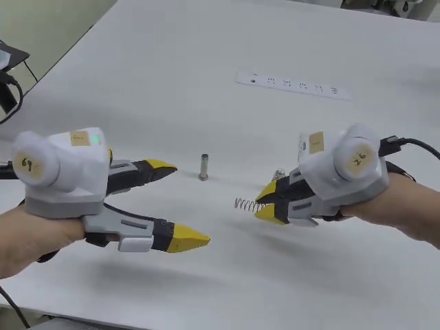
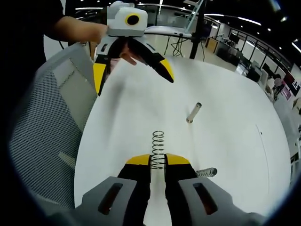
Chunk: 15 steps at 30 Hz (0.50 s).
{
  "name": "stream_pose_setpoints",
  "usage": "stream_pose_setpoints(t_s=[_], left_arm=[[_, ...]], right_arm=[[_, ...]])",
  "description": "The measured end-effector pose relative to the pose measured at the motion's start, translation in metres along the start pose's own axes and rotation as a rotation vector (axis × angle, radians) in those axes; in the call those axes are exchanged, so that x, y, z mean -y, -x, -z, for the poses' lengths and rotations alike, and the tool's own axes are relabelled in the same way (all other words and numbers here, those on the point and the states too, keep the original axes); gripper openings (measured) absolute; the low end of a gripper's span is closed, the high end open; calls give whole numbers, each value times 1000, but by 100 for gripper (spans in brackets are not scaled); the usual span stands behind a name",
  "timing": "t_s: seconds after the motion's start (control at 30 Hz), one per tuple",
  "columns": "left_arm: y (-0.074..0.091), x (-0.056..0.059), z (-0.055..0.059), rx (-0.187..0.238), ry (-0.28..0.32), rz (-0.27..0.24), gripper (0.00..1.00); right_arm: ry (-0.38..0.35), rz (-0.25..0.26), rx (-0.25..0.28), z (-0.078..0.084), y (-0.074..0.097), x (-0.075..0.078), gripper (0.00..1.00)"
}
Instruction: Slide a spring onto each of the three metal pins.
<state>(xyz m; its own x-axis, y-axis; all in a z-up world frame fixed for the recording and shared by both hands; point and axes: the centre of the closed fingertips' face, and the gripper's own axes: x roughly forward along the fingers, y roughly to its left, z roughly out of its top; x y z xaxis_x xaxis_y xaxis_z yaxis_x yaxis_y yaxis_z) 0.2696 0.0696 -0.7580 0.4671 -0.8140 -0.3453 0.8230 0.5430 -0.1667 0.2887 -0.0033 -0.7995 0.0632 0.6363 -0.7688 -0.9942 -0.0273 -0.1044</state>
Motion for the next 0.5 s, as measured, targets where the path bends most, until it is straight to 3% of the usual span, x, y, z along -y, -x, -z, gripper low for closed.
stream_pose_setpoints(t_s=[0.2,0.5], left_arm=[[-11,8,-3,-6,-14,39,73],[-29,23,2,-40,-35,100,60]], right_arm=[[-3,-4,12,2,6,-10,8],[-1,-3,6,9,12,-20,8]])
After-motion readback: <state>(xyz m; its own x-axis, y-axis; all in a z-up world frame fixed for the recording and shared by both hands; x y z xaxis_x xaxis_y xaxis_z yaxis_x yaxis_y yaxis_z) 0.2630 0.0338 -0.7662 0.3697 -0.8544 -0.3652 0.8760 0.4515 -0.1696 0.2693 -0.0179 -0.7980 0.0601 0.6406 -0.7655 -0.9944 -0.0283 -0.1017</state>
